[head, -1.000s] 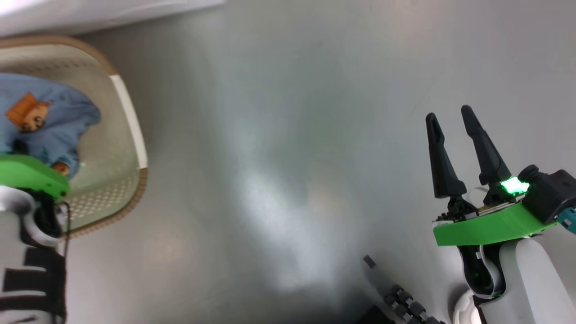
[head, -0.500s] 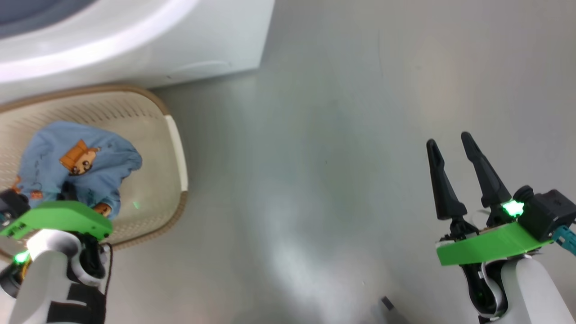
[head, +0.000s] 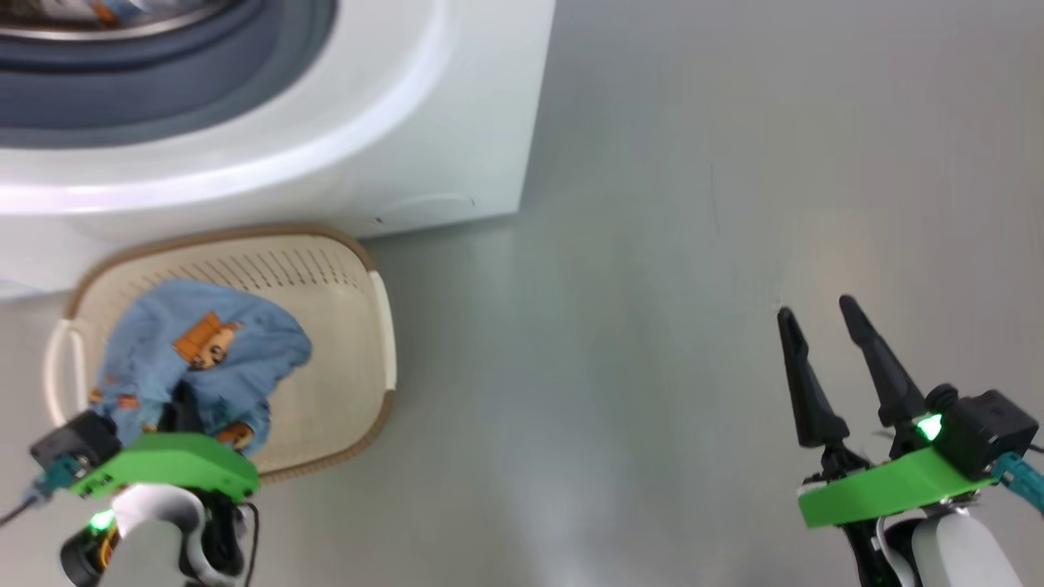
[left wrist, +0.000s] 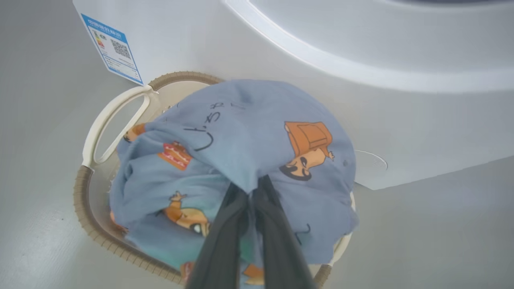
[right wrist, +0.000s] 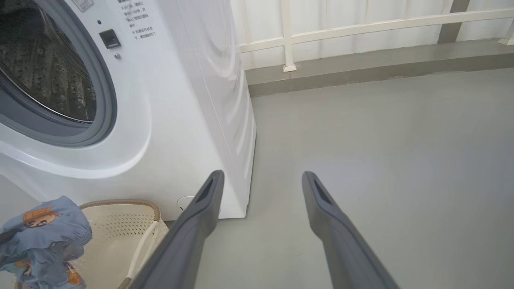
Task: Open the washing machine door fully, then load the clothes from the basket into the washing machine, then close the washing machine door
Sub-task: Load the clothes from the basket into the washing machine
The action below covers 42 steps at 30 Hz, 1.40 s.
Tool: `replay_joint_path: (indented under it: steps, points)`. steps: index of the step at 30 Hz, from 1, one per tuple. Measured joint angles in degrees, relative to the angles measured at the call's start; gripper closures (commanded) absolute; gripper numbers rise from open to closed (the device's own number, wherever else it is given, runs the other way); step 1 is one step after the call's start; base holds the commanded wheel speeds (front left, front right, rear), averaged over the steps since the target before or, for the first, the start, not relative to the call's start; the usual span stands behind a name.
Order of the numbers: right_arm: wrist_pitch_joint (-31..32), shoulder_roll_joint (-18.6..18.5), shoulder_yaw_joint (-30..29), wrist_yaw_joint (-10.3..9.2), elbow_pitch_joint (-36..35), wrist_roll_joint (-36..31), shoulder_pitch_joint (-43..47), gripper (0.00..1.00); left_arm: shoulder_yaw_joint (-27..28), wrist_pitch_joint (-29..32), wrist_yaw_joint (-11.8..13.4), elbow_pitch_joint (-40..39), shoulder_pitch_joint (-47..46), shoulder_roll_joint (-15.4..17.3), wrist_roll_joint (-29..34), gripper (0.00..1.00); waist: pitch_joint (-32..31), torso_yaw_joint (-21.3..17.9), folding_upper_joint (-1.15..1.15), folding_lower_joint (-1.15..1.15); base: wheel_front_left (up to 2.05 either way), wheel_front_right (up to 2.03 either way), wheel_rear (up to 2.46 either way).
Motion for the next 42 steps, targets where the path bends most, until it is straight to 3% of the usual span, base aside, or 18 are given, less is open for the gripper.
replay_joint_path:
  steps: [4, 14, 27, 42]
  points:
    - [0.0, -0.1, 0.1, 0.00, 0.1, -1.5, 1.4, 0.00, -0.9, -0.3, -0.9, -3.4, 3.3, -0.7, 1.1, 1.00, -3.3, 0.9, 0.00, 0.00, 0.00, 0.00, 0.00]
    - [0.0, -0.5, 0.0, 0.00, 0.3, -4.1, 6.0, 0.00, -0.5, -0.5, -0.8, -17.7, 15.8, -1.7, 6.3, 1.00, -13.1, 3.7, 0.00, 0.00, 0.00, 0.00, 0.00]
    - [0.0, -0.5, 0.2, 0.00, 0.5, -5.4, 11.6, 0.00, -1.5, -0.5, -0.2, -30.1, 28.4, -1.7, 10.6, 1.00, -23.6, 6.2, 0.00, 0.00, 0.00, 0.00, 0.00]
    - [0.0, 0.1, -0.3, 0.00, 0.3, -5.9, 12.6, 0.00, -3.7, -0.5, 1.8, -36.2, 33.2, -1.6, 10.3, 1.00, -27.5, 6.5, 0.00, 0.00, 0.00, 0.00, 0.00]
